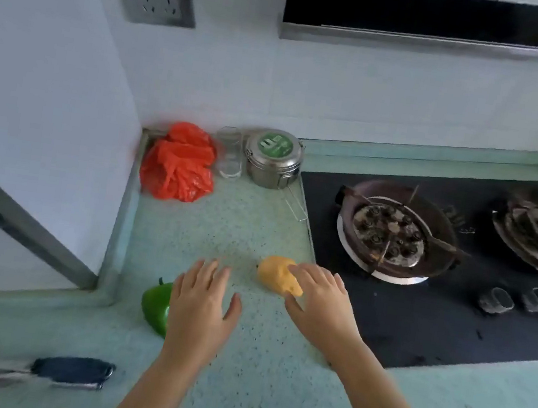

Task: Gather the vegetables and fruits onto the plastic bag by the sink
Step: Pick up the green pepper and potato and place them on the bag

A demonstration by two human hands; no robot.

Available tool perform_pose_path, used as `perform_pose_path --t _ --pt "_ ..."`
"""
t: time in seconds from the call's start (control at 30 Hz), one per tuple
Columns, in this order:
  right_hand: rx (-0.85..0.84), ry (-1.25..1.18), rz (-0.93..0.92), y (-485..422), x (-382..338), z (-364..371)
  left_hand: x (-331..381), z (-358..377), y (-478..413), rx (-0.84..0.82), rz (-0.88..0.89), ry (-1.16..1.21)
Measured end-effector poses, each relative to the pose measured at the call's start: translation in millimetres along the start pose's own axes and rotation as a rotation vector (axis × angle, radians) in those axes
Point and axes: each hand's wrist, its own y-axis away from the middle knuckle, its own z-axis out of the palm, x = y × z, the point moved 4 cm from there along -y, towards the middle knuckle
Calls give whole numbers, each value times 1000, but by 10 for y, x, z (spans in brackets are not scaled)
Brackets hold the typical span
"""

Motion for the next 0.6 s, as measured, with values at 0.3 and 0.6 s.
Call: perform_pose_path --t 0.3,0.6 --pt "-149 -52 -15 -304 108 387 -482 139 272 21 -263 -82" --pt "-177 -84 54 -444 142 577 -682 308 329 -54 -436 19"
